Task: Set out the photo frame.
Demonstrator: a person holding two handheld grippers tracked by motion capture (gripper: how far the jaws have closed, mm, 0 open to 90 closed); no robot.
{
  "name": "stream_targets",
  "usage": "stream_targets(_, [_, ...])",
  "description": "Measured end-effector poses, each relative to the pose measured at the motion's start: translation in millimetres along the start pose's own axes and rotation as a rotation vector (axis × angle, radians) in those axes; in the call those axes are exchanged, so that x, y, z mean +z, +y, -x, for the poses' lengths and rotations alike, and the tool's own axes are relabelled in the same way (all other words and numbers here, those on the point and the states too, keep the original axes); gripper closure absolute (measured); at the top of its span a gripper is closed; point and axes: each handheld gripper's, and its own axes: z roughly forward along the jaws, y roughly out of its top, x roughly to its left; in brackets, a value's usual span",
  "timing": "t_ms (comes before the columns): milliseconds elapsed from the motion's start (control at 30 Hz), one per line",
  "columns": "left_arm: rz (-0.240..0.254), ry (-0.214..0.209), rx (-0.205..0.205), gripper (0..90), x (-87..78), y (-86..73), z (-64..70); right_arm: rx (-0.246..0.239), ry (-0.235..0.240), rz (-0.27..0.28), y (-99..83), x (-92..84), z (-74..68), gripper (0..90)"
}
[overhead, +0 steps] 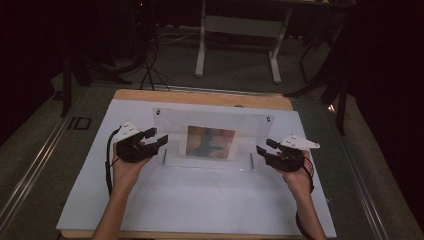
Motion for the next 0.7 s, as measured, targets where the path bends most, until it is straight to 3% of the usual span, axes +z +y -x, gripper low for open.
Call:
stream_targets(333, [0.024, 0.013, -0.037, 44.4, -14.9, 3.5, -12.6, 0.006, 0.007, -0.005, 1.9, -14.1, 11.4, 50.5])
stream_targets(700, [-0.009, 0.056, -0.072, 44.5, -19.9, 0.8, -26.0, 0.048, -0.015, -0.035, -5.0, -16.3, 25.5, 50.8])
